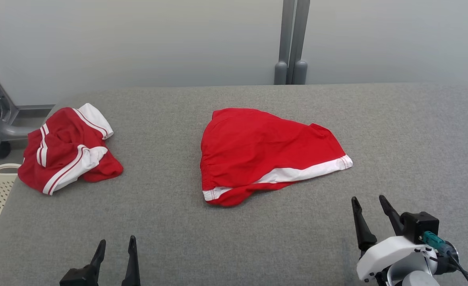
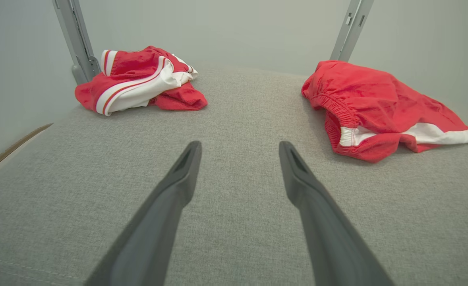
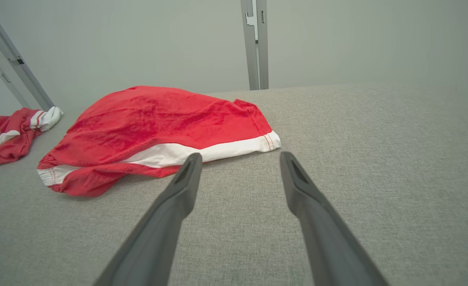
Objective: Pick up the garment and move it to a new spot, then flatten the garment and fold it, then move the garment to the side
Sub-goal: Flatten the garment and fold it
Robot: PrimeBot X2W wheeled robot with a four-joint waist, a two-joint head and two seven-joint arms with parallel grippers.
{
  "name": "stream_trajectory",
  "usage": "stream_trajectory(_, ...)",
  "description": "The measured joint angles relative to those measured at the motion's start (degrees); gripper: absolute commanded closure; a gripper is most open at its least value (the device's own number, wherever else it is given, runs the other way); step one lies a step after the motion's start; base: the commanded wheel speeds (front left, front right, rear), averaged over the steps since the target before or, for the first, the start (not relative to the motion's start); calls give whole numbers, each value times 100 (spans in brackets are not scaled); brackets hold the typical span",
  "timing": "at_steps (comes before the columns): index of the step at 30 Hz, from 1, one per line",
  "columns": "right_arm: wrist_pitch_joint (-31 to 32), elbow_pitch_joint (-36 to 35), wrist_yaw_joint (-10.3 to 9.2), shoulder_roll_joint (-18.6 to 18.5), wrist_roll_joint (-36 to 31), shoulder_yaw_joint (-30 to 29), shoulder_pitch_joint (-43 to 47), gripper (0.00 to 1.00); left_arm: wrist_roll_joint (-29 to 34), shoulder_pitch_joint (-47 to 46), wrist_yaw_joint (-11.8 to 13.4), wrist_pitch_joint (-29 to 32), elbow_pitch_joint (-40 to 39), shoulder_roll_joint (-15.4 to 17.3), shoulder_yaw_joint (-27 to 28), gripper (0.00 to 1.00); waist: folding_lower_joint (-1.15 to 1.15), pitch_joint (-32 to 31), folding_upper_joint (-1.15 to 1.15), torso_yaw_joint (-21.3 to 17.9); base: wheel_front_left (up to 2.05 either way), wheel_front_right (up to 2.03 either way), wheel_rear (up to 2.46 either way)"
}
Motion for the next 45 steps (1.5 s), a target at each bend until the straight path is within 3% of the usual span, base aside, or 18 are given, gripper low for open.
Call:
stream_trajectory(26,193,65,0,-3,-16,-110,-28,0,-203,-358,-168,112,422,-91,-177,0,0,64,0,-27,0,0,0)
stream_trajectory(45,2441,711,0,-85,-709,-493,-2123,0,-231,-2446,-687,1293,1095,-348,-1526,0,0,1083,0,-43,0,0,0)
